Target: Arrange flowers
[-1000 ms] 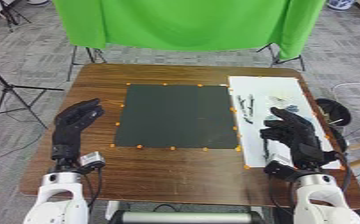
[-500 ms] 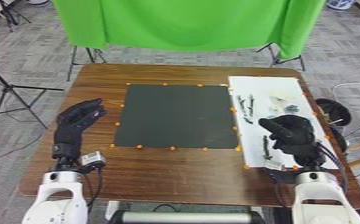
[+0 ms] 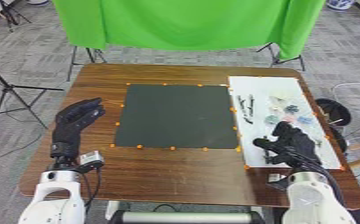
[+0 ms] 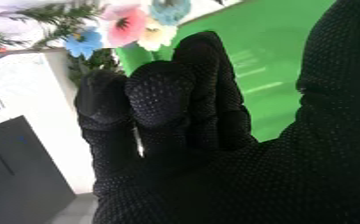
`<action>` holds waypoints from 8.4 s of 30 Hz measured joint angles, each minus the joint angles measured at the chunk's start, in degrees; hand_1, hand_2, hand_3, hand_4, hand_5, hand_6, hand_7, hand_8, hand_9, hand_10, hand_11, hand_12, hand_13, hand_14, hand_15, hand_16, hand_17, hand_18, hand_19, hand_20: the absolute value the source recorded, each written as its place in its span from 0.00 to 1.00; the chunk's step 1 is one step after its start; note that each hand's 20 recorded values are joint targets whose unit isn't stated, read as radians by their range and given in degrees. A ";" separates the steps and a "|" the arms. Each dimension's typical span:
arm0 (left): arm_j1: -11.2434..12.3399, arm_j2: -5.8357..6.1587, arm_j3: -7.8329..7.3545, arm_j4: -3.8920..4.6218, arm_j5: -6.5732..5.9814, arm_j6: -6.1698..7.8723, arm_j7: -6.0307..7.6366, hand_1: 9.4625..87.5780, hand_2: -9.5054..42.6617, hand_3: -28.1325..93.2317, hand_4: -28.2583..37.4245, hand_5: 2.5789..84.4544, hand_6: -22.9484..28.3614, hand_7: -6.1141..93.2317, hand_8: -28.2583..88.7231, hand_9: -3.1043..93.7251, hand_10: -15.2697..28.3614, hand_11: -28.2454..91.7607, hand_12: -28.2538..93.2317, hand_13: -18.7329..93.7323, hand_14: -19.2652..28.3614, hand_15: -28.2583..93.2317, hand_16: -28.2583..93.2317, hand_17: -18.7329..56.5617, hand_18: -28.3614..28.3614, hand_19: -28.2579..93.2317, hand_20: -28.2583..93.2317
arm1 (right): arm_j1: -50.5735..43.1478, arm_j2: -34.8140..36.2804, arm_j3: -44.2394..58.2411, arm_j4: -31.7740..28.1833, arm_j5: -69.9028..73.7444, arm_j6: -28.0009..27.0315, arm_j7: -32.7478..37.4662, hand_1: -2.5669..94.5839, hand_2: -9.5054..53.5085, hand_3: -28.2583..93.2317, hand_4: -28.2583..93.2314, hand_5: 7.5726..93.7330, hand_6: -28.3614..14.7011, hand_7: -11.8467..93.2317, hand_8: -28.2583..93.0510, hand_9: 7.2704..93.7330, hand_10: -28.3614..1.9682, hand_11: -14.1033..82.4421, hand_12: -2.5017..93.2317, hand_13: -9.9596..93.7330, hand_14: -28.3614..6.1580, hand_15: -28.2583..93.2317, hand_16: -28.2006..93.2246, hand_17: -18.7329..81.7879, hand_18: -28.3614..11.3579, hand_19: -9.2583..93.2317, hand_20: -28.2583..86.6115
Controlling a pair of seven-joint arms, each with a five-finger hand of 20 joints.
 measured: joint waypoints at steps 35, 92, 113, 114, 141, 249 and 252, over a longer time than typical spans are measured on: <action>0.28 0.72 -0.15 -0.33 0.38 -2.40 -1.81 0.41 0.00 0.74 0.20 0.62 0.47 0.28 0.17 0.56 0.62 0.45 0.36 0.55 0.74 0.51 0.24 0.43 0.70 0.35 0.45 | -2.02 -3.23 0.29 1.07 -0.79 -4.85 6.13 0.38 0.00 0.78 0.12 0.50 0.53 0.58 0.14 0.75 0.48 0.65 0.50 0.92 0.74 0.75 0.55 0.76 0.33 1.00 0.60; 0.20 0.72 -0.14 -0.27 0.29 -3.65 -3.06 0.40 0.00 0.75 0.21 0.62 0.47 0.28 0.18 0.56 0.62 0.45 0.36 0.55 0.74 0.51 0.24 0.42 0.70 0.35 0.45 | -0.11 -2.35 -4.67 4.14 1.49 9.76 1.90 0.62 0.00 0.75 0.29 0.71 0.51 0.55 0.38 0.96 0.58 0.57 0.44 1.00 0.83 0.77 0.43 0.94 0.54 0.93 0.61; 2.54 6.09 -3.26 -0.26 -4.79 -2.91 -3.33 0.37 0.00 0.73 0.12 0.62 0.47 0.28 0.18 0.56 0.63 0.44 0.36 0.55 0.75 0.51 0.24 0.43 0.70 0.34 0.44 | 18.74 6.51 -13.93 -1.76 26.61 7.34 1.46 0.62 0.00 0.76 0.29 0.71 0.51 0.56 0.37 0.96 0.59 0.57 0.44 1.00 0.83 0.78 0.42 0.95 0.55 0.93 0.62; 2.80 7.23 -3.94 0.16 -5.44 -2.45 -3.30 0.36 0.00 0.73 0.09 0.62 0.47 0.28 0.18 0.56 0.63 0.44 0.36 0.55 0.75 0.51 0.23 0.43 0.70 0.33 0.44 | 20.69 6.93 -15.87 -1.43 27.99 7.37 1.31 0.62 0.00 0.76 0.29 0.70 0.51 0.56 0.37 0.96 0.59 0.57 0.44 1.00 0.83 0.78 0.42 0.95 0.56 0.92 0.62; 1.65 15.74 -6.35 9.48 -18.61 13.45 3.33 0.27 0.25 0.73 0.00 0.62 0.46 0.25 0.18 0.57 0.66 0.40 0.34 0.55 0.72 0.40 0.23 0.46 0.67 0.28 0.44 | 50.84 -9.72 -43.30 21.35 41.84 14.59 0.81 0.62 0.00 0.75 0.30 0.69 0.48 0.60 0.35 0.97 0.53 0.56 0.38 1.00 0.84 0.76 0.40 0.97 0.58 0.90 0.61; -3.41 12.49 2.06 11.48 -17.64 10.84 2.71 0.25 0.11 0.76 0.00 0.62 0.47 0.26 0.18 0.56 0.65 0.40 0.34 0.54 0.73 0.41 0.23 0.44 0.68 0.29 0.43 | 52.64 -7.25 -48.88 23.75 64.87 7.50 -14.71 0.17 0.24 0.80 0.15 0.54 0.57 0.33 0.15 0.60 0.49 0.22 0.11 1.00 0.68 0.67 0.45 0.84 0.35 1.00 0.52; -3.40 12.39 2.06 11.48 -17.64 10.75 2.71 0.25 0.10 0.77 0.00 0.62 0.47 0.26 0.18 0.56 0.65 0.41 0.34 0.54 0.73 0.41 0.23 0.44 0.68 0.29 0.43 | 52.96 -6.57 -48.41 21.68 65.17 9.73 -16.27 0.17 0.24 0.81 0.15 0.54 0.58 0.32 0.16 0.60 0.48 0.22 0.11 1.00 0.68 0.67 0.45 0.83 0.34 1.00 0.52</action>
